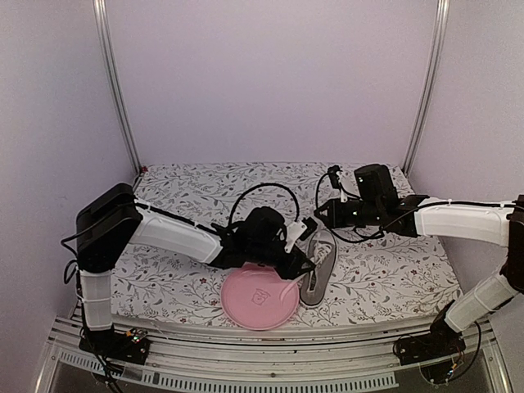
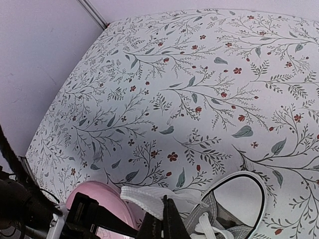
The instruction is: Tie the shoes
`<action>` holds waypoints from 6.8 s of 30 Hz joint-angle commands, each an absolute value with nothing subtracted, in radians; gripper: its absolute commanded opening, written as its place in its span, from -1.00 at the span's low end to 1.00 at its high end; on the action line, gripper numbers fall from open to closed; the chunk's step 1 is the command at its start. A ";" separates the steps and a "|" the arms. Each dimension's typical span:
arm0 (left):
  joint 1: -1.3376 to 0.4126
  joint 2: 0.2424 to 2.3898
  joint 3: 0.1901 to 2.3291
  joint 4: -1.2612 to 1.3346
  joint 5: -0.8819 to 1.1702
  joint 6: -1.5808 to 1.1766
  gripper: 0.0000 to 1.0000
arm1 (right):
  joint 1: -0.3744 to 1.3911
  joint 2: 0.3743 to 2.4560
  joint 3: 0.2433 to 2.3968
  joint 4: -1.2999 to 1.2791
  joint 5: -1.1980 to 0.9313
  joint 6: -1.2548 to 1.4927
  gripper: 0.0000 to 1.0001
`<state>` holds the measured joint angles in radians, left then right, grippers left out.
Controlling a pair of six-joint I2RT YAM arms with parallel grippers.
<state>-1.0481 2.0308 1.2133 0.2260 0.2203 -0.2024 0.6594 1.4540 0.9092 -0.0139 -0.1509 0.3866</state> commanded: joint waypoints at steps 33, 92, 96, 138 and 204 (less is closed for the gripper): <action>-1.071 1.957 1.096 0.363 0.349 -0.295 0.05 | 0.653 1.430 0.896 0.001 -0.141 0.408 -0.96; -0.949 1.711 0.909 0.130 -0.093 -0.335 -1.00 | 0.651 1.171 0.662 -0.453 0.241 0.756 -0.96; -0.944 1.720 0.894 0.124 -0.123 -0.340 -1.00 | 0.650 1.191 0.607 -0.443 0.236 0.811 -0.96; -0.929 2.011 1.205 0.115 0.387 0.017 0.20 | 0.596 1.107 0.498 -0.242 0.066 0.787 -0.96; -1.020 2.020 1.091 0.563 0.293 -0.330 -1.00 | 0.644 1.499 0.705 0.211 -0.563 0.420 -0.18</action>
<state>-1.0027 2.0178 1.0672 0.5568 0.2985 -0.3305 0.6376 1.4773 0.6811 0.1761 -0.5224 0.4450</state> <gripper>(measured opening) 0.004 0.441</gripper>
